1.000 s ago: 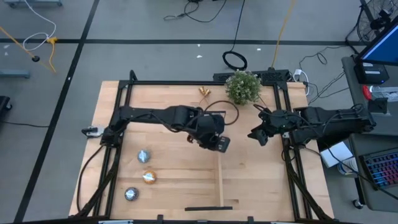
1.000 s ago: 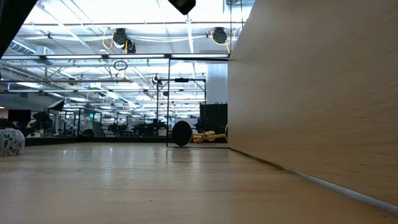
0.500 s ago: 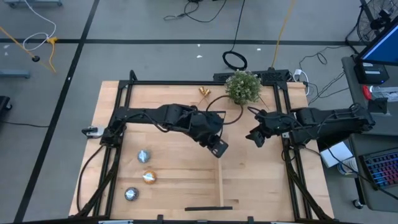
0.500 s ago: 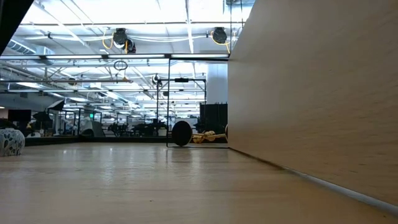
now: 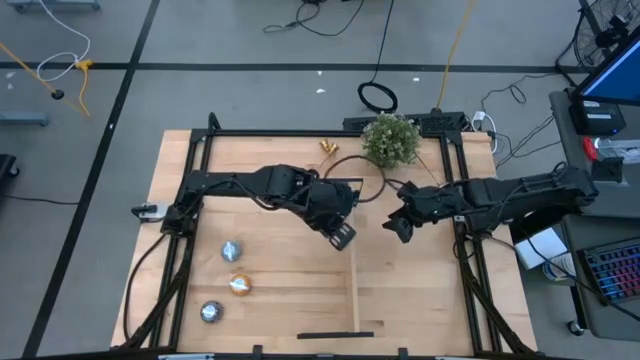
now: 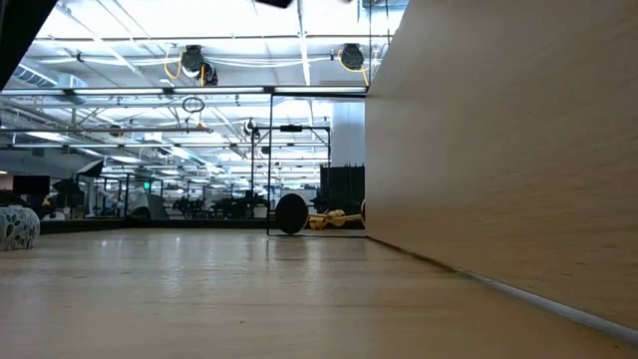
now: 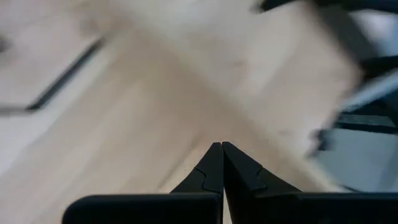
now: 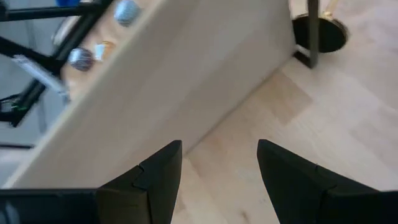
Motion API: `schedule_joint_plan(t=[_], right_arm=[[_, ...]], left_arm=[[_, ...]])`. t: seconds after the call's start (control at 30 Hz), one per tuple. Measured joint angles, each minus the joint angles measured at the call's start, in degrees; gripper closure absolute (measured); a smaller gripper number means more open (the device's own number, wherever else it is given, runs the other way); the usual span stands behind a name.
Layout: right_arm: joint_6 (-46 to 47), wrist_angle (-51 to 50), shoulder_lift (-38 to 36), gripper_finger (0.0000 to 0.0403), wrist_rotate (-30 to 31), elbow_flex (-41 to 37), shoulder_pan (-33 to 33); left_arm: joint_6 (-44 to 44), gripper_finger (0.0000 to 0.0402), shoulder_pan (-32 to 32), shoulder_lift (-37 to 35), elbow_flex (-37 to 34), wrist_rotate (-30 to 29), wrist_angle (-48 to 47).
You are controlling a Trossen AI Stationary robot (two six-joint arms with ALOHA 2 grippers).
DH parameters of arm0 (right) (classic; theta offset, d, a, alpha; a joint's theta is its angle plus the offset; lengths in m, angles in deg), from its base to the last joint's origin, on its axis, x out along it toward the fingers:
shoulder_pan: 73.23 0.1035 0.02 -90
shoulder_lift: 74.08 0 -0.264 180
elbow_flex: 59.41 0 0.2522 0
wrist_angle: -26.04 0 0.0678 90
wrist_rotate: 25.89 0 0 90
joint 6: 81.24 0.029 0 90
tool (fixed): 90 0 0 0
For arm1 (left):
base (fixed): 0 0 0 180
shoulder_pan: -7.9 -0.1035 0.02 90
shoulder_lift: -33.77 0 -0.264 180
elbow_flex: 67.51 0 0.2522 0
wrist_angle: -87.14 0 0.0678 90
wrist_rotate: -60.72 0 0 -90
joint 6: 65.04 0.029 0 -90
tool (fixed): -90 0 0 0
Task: Pick & Place candle stick holders
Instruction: Prepare the shelf
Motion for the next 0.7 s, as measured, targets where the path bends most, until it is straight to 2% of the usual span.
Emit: schedule_joint_plan(t=[0.17,0.37,0.47,0.6,0.7], right_arm=[[0.9,6.4,6.9,0.0213,-0.3,0.0,2.7],[2.5,12.0,13.5,0.0284,-0.5,0.0,5.9],[2.5,11.7,14.2,0.0329,-0.6,0.0,6.9],[2.2,11.3,13.2,0.0388,-0.3,0.0,7.9],[2.4,10.7,12.0,0.0396,1.1,0.0,8.6]], left_arm=[[-2.1,0.04,-0.1,1.0,-0.1,-2.6,-4.6],[-4.1,0.0401,-0.1,3.8,-0.6,-1.8,-5.4],[-5.5,0.0401,0.3,5.1,-1.5,-0.3,-4.6],[-6.5,0.0401,1.6,5.6,-1.7,-2.7,-3.2],[-8.1,0.0401,2.2,5.5,-1.7,-4.2,-2.1]])
